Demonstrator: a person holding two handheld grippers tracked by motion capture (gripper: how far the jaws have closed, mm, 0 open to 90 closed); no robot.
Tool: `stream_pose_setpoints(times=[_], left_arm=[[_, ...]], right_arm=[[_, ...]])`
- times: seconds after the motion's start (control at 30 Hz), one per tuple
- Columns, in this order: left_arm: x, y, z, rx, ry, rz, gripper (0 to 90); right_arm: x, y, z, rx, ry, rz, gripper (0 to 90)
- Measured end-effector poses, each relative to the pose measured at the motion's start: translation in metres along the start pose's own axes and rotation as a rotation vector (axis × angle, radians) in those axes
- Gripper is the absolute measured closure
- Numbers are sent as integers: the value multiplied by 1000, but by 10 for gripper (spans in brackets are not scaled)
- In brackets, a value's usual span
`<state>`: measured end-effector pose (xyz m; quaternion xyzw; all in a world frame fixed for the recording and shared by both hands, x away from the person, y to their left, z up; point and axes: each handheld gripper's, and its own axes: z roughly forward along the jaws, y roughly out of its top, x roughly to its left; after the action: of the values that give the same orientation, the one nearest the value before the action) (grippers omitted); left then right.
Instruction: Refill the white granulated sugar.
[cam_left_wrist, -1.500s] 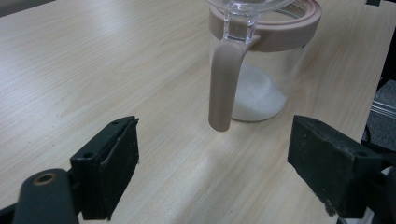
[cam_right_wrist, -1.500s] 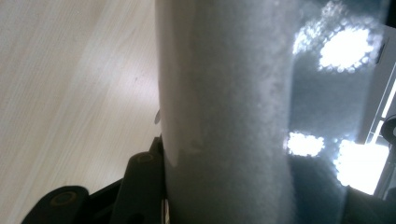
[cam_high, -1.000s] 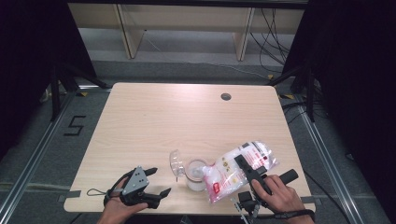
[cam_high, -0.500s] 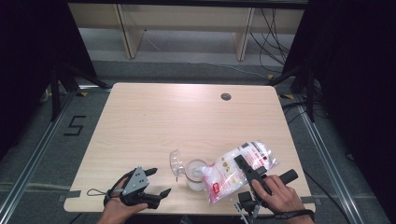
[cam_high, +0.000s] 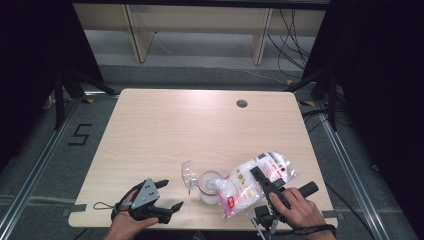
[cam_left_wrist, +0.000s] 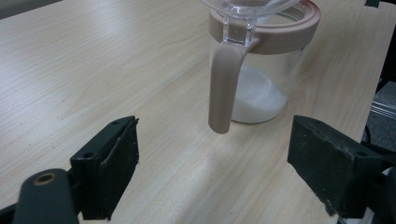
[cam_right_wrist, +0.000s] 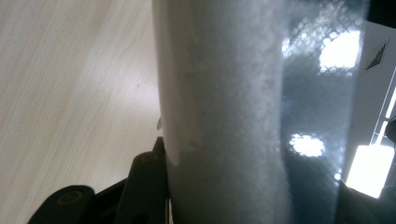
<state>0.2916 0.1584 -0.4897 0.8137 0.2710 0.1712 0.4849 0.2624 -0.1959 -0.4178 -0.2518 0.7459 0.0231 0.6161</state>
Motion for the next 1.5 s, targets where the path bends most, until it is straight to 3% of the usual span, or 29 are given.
stream_pose_setpoints(times=[0.33,0.4,0.53,0.63,0.67,0.73,0.77,0.97,1.1,1.13,1.27,1.33,1.5], left_arm=[[0,0,1,-7,-2,-6,160],[0,0,1,-5,1,8,160],[0,0,1,-7,-1,-6,160],[0,0,0,-4,-2,-1,160],[0,0,0,-6,2,-8,160],[0,0,0,-7,-1,-6,160],[0,0,0,-6,-2,-5,160],[1,0,0,-1,-2,9,160],[-1,0,0,-9,2,-7,160],[0,0,0,-6,-4,3,160],[0,0,0,-9,1,-7,160],[1,0,0,3,-2,13,160],[-1,0,1,-19,-2,-5,160]], right_arm=[[-3,-1,0,-15,-4,-26,641],[0,-1,-1,4,7,6,642],[-2,-1,0,-12,2,-24,643],[0,-1,1,-9,3,3,644],[-3,-1,1,-12,0,-31,644],[-3,-1,0,-5,10,-29,645],[-2,-1,-1,4,11,-2,645],[-2,-2,-2,5,10,1,647],[-3,-2,-1,-4,12,-20,649],[-2,-2,-2,8,13,6,649],[-3,-2,-2,7,16,-4,651],[-3,-2,-2,4,15,-6,651],[-2,-2,-2,6,15,-3,652]])
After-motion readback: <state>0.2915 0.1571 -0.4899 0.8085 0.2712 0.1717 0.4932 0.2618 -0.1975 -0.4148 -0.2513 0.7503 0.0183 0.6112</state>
